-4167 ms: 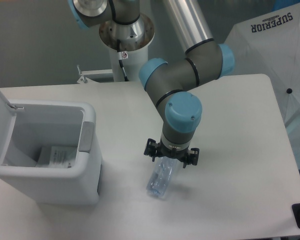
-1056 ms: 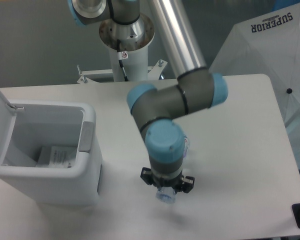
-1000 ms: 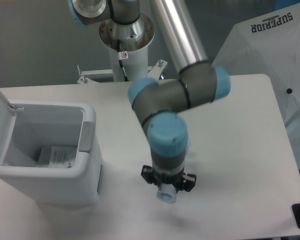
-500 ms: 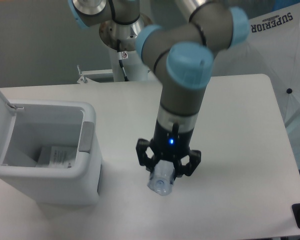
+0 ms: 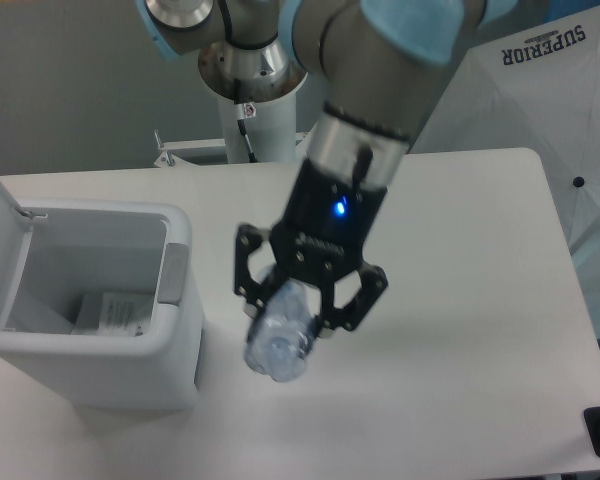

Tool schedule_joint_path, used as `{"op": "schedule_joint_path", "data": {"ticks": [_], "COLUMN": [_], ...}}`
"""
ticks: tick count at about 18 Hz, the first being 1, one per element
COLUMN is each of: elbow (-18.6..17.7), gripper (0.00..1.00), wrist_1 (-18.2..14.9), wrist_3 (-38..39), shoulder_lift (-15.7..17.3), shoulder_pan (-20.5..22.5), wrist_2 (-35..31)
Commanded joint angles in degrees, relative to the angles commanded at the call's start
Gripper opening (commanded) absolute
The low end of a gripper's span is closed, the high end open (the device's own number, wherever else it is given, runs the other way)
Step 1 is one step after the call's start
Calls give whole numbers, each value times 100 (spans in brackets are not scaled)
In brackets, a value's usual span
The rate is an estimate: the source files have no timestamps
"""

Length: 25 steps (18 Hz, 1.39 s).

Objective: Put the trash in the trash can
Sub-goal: 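Lift the bottle and carry it over the trash can, then open the gripper to drop the bottle into the trash can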

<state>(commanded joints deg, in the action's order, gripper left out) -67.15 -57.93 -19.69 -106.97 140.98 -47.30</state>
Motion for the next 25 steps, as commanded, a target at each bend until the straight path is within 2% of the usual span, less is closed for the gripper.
{"op": "schedule_joint_path", "data": {"ticks": [4, 10, 14, 17, 19, 22, 23, 25], "elbow": [0, -35, -289, -535, -632, -869, -948, -1115], "gripper": [54, 54, 54, 57, 58, 67, 76, 84], "wrist_1": [220, 247, 466, 651, 651, 669, 669, 669], "wrist_3": [167, 159, 167, 159, 132, 88, 53, -96], "shoulder_lift": [114, 141, 115, 132, 132, 237, 299, 378], "shoulder_pan": [-44, -632, -975, -1063, -1125, -1143, -1143, -1143], "wrist_2": [493, 537, 537, 529, 520, 502, 502, 476]}}
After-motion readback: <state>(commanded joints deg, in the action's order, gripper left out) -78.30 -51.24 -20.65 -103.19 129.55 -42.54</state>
